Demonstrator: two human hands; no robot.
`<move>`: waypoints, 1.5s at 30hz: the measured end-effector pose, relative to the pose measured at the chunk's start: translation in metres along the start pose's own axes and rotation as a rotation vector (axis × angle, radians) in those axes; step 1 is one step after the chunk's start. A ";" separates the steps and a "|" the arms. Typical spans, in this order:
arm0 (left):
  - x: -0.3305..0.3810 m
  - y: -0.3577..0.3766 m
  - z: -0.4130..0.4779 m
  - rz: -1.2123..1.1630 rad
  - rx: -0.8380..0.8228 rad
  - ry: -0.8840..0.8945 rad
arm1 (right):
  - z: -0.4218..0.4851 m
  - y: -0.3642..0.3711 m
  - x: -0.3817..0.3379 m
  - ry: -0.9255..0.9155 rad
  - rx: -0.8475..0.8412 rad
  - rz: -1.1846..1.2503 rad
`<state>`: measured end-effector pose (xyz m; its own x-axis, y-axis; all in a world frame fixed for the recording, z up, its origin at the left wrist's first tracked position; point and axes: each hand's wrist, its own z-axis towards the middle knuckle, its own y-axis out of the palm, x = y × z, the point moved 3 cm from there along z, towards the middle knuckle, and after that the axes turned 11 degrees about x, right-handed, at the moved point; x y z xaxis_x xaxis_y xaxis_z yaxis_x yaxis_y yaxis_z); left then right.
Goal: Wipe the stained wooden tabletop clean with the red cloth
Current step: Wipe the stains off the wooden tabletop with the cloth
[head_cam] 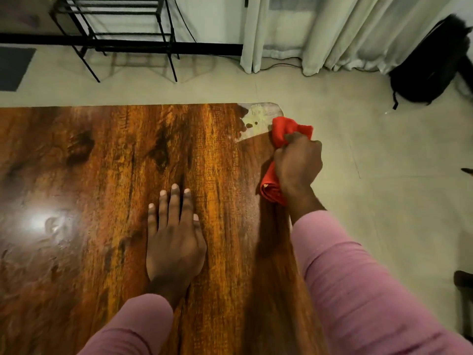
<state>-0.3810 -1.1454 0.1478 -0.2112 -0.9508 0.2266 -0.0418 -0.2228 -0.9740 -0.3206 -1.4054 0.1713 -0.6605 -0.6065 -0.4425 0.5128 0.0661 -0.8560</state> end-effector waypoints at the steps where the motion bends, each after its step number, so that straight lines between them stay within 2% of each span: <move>1: 0.003 0.000 0.001 0.001 -0.002 0.004 | 0.000 0.001 -0.006 0.012 0.010 -0.009; 3: 0.005 0.000 0.001 0.005 -0.003 0.013 | -0.010 0.007 -0.026 -0.052 0.002 0.019; 6: 0.004 0.000 0.001 0.016 -0.002 0.005 | -0.032 0.021 -0.062 -0.317 -0.098 0.095; 8: 0.004 0.000 0.000 0.014 0.001 0.004 | -0.030 0.025 -0.067 -0.409 -0.166 0.098; 10: 0.003 0.000 -0.001 0.007 0.003 0.008 | -0.011 0.025 -0.053 -0.352 -0.162 0.071; 14: 0.002 0.002 0.000 -0.022 0.014 0.015 | 0.034 0.020 -0.038 -0.061 -0.015 0.012; 17: 0.000 0.004 0.000 -0.012 0.021 0.018 | 0.034 0.029 -0.061 -0.051 -0.032 0.028; 21: -0.001 0.007 0.000 0.009 0.021 0.021 | 0.003 0.045 -0.112 -0.344 -0.211 0.052; 24: -0.002 0.008 0.000 0.008 0.016 0.015 | -0.003 0.052 -0.124 -0.516 -0.338 0.075; 26: -0.002 0.007 0.000 0.005 0.018 0.018 | 0.017 0.047 -0.101 -0.457 -0.274 0.019; 29: -0.001 0.005 0.000 -0.011 0.014 0.017 | 0.062 0.034 -0.053 -0.101 -0.054 -0.028; 30: 0.000 0.005 0.001 -0.016 0.012 0.018 | 0.070 0.031 -0.045 -0.047 -0.014 -0.050; 33: 0.000 0.004 0.001 -0.005 0.001 0.011 | 0.062 0.035 -0.058 -0.087 -0.024 -0.016; 37: 0.000 0.003 0.001 0.008 0.012 0.011 | 0.029 0.044 -0.081 -0.480 -0.175 0.076; 38: 0.001 0.003 0.001 0.009 0.016 0.013 | 0.034 0.043 -0.076 -0.495 -0.175 0.063; 42: 0.000 0.004 0.001 0.003 0.017 0.016 | 0.065 0.033 -0.024 -0.157 -0.115 0.066; 45: -0.001 0.005 0.001 -0.005 0.017 0.019 | 0.045 0.019 -0.002 -0.173 -0.165 0.089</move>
<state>-0.3800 -1.1453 0.1423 -0.2299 -0.9453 0.2314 -0.0264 -0.2316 -0.9725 -0.2845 -1.4380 0.1677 -0.5056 -0.7181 -0.4782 0.4594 0.2450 -0.8538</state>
